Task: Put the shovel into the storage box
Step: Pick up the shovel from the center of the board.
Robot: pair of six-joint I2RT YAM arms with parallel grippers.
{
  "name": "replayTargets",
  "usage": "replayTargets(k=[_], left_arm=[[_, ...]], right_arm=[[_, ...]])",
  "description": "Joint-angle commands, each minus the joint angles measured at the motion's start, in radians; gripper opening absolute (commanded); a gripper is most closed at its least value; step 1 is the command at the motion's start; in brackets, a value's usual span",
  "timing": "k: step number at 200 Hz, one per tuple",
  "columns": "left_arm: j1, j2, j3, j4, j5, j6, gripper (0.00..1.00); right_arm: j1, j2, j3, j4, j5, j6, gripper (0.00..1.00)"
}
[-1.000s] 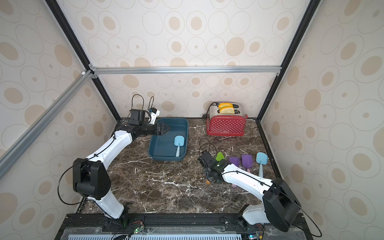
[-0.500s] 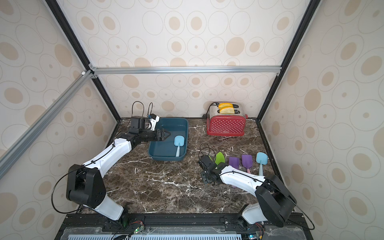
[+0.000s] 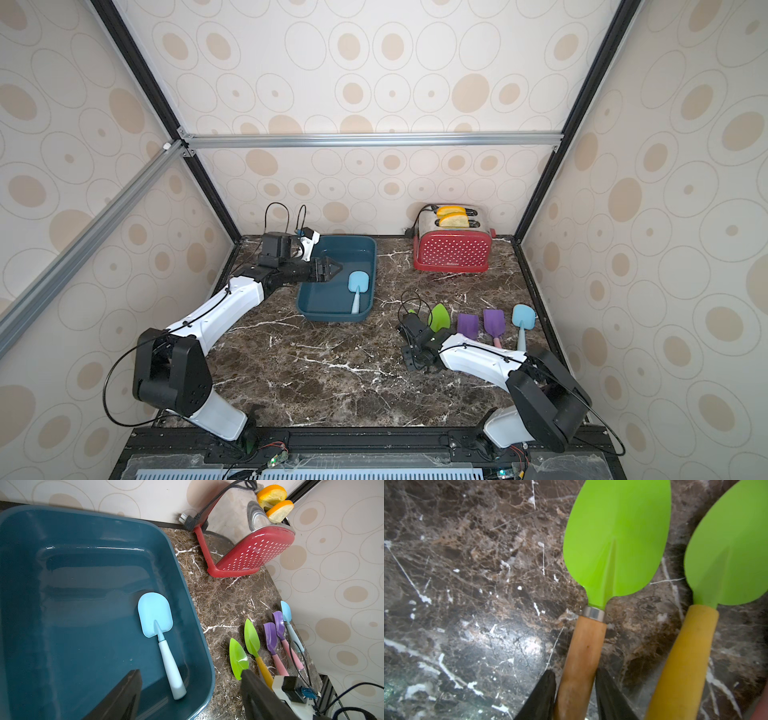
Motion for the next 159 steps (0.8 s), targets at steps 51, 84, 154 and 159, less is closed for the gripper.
replayTargets(k=[51, 84, 154, 159], left_arm=[[-0.005, -0.024, -0.003, 0.019, 0.005, -0.008, 0.79], [-0.008, -0.037, -0.012, 0.021, 0.007, -0.010, 0.79], [-0.008, -0.038, -0.029, 0.037, 0.017, -0.025, 0.79], [-0.008, -0.039, -0.031, 0.042, 0.021, -0.027, 0.79]], right_arm=[[-0.002, 0.022, -0.029, 0.017, -0.009, 0.016, 0.37], [-0.003, 0.033, -0.032, 0.024, -0.014, 0.013, 0.35], [-0.002, 0.016, -0.003, -0.012, -0.001, -0.010, 0.05], [-0.002, 0.007, 0.001, -0.020, 0.003, -0.013, 0.04]])
